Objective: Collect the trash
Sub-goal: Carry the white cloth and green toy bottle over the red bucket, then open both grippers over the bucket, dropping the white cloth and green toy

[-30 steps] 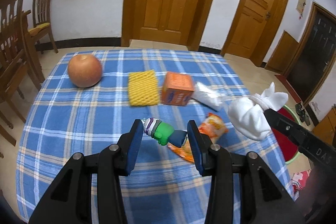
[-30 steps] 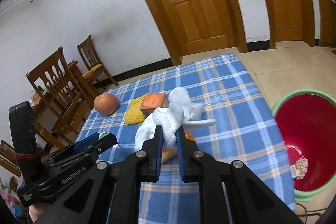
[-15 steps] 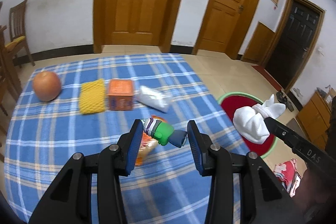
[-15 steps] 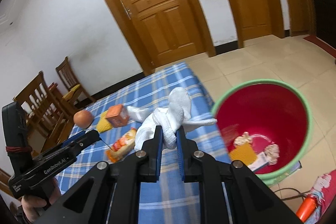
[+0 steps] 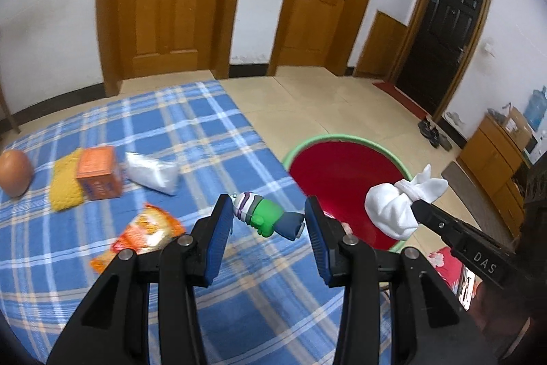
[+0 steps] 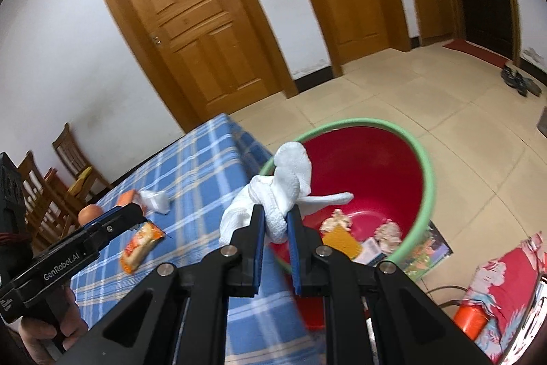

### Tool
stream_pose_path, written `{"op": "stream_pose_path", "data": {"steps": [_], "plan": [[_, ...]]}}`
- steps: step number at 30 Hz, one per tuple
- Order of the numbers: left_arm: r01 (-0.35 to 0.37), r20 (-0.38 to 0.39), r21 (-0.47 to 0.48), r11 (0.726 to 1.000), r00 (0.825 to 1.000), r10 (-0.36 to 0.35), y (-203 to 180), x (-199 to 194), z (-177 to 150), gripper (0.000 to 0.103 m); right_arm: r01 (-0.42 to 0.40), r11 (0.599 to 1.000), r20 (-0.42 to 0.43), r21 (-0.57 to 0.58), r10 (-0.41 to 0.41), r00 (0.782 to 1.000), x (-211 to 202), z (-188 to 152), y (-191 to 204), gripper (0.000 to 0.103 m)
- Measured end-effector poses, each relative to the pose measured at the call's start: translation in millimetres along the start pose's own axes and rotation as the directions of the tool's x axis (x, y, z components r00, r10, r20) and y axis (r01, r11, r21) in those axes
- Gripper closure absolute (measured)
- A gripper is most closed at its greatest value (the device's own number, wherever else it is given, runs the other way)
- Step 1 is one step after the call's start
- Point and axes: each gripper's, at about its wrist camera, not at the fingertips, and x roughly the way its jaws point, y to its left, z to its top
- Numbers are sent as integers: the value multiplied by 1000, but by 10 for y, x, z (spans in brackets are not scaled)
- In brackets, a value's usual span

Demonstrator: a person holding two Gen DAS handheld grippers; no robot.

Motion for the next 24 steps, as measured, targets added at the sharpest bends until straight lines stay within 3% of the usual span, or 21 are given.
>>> {"op": "stream_pose_path", "data": {"steps": [24], "plan": [[125,-153,96,987,982,-110,-660,859,-11,59,59,992,-85,115,-50,995,311,-56,-652,84]]}}
